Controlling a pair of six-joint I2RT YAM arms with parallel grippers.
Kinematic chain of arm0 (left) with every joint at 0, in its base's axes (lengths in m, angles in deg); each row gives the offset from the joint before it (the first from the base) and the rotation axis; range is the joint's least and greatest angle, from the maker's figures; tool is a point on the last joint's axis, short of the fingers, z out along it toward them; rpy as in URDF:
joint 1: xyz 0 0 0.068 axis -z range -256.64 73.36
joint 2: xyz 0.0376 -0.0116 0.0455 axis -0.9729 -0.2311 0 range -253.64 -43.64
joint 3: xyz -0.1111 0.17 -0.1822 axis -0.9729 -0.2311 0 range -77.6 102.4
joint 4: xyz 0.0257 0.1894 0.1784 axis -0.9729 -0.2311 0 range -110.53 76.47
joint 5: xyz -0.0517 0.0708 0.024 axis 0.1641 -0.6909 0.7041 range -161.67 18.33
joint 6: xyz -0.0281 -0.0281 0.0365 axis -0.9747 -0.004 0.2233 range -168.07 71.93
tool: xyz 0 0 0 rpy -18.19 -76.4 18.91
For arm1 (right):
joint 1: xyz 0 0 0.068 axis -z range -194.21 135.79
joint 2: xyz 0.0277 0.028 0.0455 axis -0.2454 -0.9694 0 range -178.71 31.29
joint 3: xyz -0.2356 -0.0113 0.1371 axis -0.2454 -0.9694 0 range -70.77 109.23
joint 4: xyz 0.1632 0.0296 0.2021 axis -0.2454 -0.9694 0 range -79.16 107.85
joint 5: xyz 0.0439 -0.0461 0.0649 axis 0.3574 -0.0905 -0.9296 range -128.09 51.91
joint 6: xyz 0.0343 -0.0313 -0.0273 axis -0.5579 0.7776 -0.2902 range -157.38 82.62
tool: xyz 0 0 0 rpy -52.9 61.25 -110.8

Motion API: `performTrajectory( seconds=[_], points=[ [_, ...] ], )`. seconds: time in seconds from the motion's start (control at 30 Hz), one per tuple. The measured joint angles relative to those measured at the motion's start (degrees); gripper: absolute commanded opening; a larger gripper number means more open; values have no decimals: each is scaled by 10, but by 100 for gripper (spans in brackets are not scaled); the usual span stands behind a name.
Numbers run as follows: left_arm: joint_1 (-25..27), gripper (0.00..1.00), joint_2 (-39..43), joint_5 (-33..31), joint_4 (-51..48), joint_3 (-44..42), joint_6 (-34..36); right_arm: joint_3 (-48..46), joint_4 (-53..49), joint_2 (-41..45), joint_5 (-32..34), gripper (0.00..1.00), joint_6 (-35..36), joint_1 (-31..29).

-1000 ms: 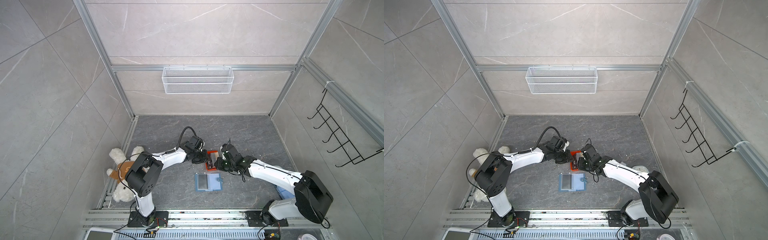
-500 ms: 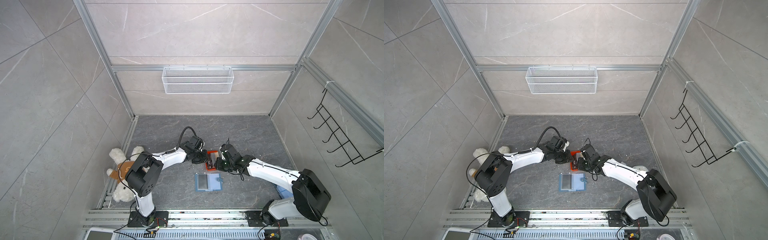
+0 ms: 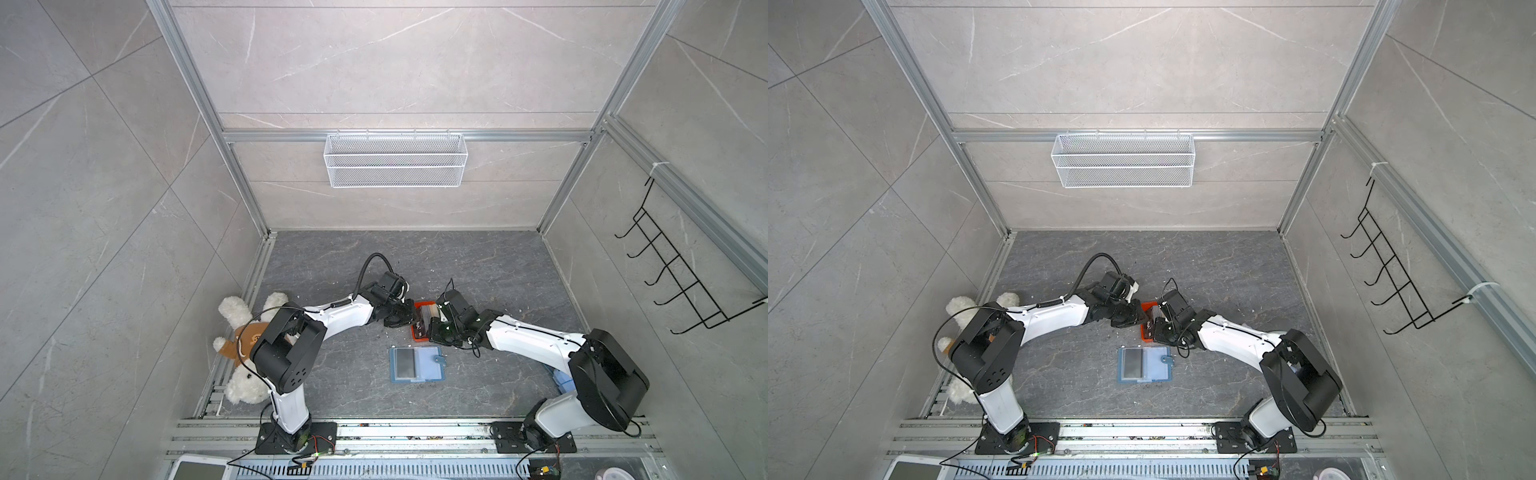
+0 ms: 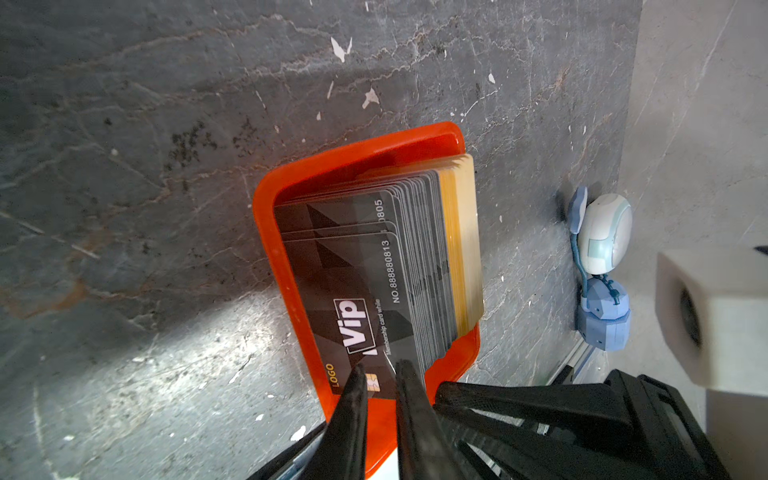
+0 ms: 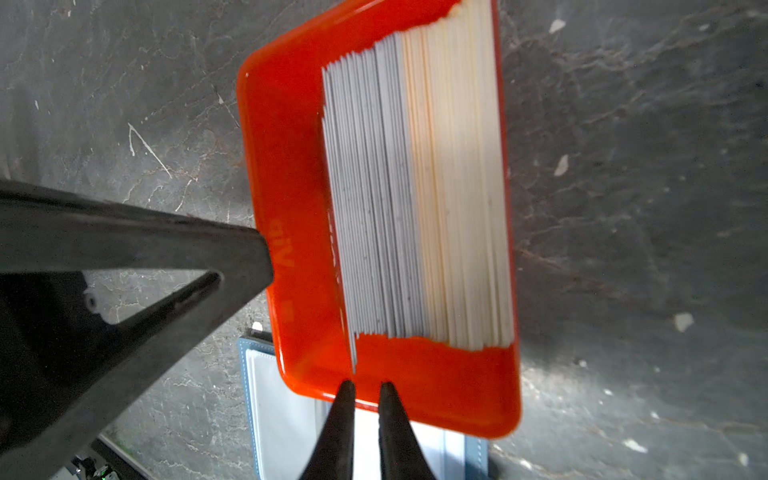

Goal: Put the credit cards into the card holder

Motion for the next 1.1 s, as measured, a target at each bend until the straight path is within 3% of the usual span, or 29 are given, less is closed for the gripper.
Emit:
performTrajectory(
  seconds=[0.17, 0.6, 1.1],
  points=[
    [0, 17, 0, 0, 1, 0, 0, 4, 5, -10, -3, 16, -2, -1],
    [0, 17, 0, 0, 1, 0, 0, 16, 3, -22, 3, 0, -8, -9],
    [0, 17, 2, 1, 1, 0, 0, 43, -98, 50, 74, 0, 21, -14]
  ],
)
